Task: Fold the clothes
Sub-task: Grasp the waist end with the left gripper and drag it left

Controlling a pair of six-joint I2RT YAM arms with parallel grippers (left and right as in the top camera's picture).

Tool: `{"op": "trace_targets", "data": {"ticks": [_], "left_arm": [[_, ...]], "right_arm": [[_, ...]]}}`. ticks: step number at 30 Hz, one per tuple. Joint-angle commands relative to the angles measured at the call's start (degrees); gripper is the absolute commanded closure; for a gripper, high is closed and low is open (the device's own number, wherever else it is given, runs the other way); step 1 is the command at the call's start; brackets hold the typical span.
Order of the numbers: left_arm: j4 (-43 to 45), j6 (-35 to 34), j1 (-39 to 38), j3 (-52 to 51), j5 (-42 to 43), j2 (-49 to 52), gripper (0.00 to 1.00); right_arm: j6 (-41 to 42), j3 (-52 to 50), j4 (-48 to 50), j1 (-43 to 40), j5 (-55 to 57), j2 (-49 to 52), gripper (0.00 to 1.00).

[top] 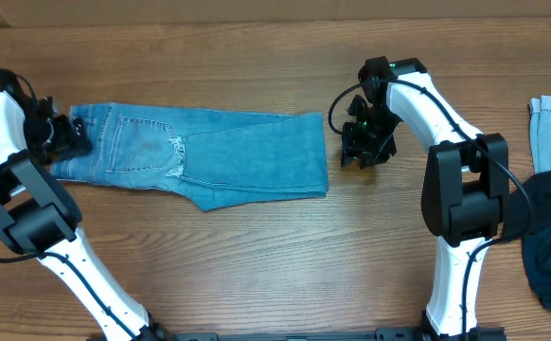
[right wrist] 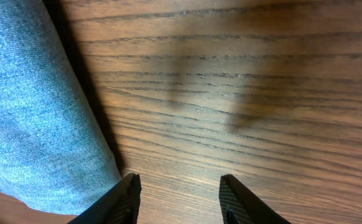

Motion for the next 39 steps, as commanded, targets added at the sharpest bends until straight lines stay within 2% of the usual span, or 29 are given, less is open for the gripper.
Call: {"op": "trace_targets", "data": {"ticks": [1, 4, 5, 7, 11, 13, 15, 21, 24, 26, 30, 32, 35, 39], "left_arm": [[2.27, 2.40, 0.22, -6.97, 5.33, -1.29, 0.00], [3.13, 2.43, 0.22, -11.08, 7.34, -1.27, 0.00], [3.26, 2.43, 0.31, -12.13, 9.79, -1.27, 0.07], [3.02, 2.43, 0.31, -12.68, 13.25, -1.27, 0.55], [2.89, 2.36, 0.33, -12.68, 14.69, -1.27, 0.95], [2.84, 2.34, 0.33, -12.63, 14.73, -1.29, 0.96], [1.42, 1.92, 0.39, -11.56, 14.71, -1.31, 0.96], [-6.97, 1.42, 1.99, -0.79, 13.27, -7.41, 0.96], [-6.43, -2.47, 4.11, 2.08, 5.22, -13.42, 0.96], [-5.40, -3.06, 6.80, 2.69, 3.69, -16.94, 0.96], [-3.21, -5.11, 11.30, 2.97, 3.74, -20.68, 0.96], [-3.96, -5.27, 12.72, 5.38, 6.78, -21.53, 0.96], [-6.78, -3.10, 10.73, 10.51, 15.72, -21.77, 0.96], [-9.16, -1.95, 2.25, 15.19, 15.69, -21.77, 0.96]], "right_arm": [[-0.11, 0.00, -0.02, 0.31, -0.33, -0.37, 0.55], [-0.11, 0.00, -0.07, 0.31, -0.33, -0.37, 0.55], [-0.11, 0.00, -0.07, 0.31, -0.33, -0.37, 0.55], [-0.11, 0.00, -0.07, 0.31, -0.33, -0.37, 0.55], [-0.11, 0.00, -0.31, 0.31, -0.33, -0.37, 0.55], [-0.11, 0.00, -0.50, 0.31, -0.33, -0.37, 0.55], [-0.13, 0.02, -0.70, 0.31, -0.33, -0.39, 0.60], [-0.15, 6.01, -2.08, -1.05, -0.26, -2.34, 0.60], [-0.15, 12.15, -6.08, -2.86, -0.31, -4.15, 0.59], [-0.39, 15.72, -10.12, -4.07, -0.28, -4.70, 0.59], [-0.44, 19.37, -14.45, -6.45, -0.24, -4.83, 0.59], [-0.39, 20.57, -15.47, -8.46, -0.31, -5.01, 0.59], [-0.39, 21.14, -16.37, -10.49, -0.31, -5.40, 0.59], [-0.37, 21.14, -16.46, -10.69, -0.31, -5.88, 0.59]]}}
